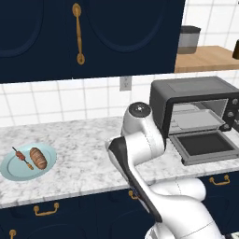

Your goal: Pick up the kebab skewer and baguette bread, and place them inside the toaster oven. Close the toaster oven door and start by setting the timer.

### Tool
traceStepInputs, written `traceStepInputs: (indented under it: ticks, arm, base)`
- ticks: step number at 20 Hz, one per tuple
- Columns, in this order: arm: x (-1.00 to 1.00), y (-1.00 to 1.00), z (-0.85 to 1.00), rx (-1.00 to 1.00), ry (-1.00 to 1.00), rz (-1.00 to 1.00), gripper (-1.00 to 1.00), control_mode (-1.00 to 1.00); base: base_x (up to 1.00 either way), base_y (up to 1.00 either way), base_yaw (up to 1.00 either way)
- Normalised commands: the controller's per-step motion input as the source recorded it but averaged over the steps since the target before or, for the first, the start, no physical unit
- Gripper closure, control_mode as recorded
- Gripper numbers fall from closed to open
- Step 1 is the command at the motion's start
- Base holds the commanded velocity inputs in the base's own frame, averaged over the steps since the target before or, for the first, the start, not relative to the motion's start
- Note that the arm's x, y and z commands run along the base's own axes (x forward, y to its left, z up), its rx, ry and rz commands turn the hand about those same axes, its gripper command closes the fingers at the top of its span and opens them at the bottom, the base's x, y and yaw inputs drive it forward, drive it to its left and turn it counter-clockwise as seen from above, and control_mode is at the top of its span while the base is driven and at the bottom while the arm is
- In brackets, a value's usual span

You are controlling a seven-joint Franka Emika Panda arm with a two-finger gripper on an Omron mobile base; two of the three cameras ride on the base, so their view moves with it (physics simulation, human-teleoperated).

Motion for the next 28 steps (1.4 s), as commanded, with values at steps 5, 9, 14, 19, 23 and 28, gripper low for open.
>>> traceStepInputs:
  ticks: [5, 9, 14, 19, 23, 28]
  arm:
    - [0.01, 1.00, -0.09, 0.04, 0.00, 0.07, -1.00, -1.00]
    - [0.20, 0.98, -0.01, 0.06, 0.06, 0.31, -1.00, -1.00]
    - [0.62, 0.95, -0.04, 0.05, 0.16, 0.33, -1.00, -1.00]
    - [0.55, 0.85, -0.20, 0.00, 0.09, 0.23, -1.00, -1.00]
    - [0.60, 0.62, -0.01, -0.07, 0.17, 0.00, -1.00, -1.00]
    - [0.16, 0.65, -0.35, -0.19, 0.08, 0.00, -1.00, -1.00]
  base:
    - [0.00, 0.00, 0.00]
    - [0.00, 0.00, 0.00]
    - [0.00, 0.00, 0.00]
    - [0.00, 0.00, 0.00]
    - [0.00, 0.00, 0.00]
    - [0.00, 0.00, 0.00]
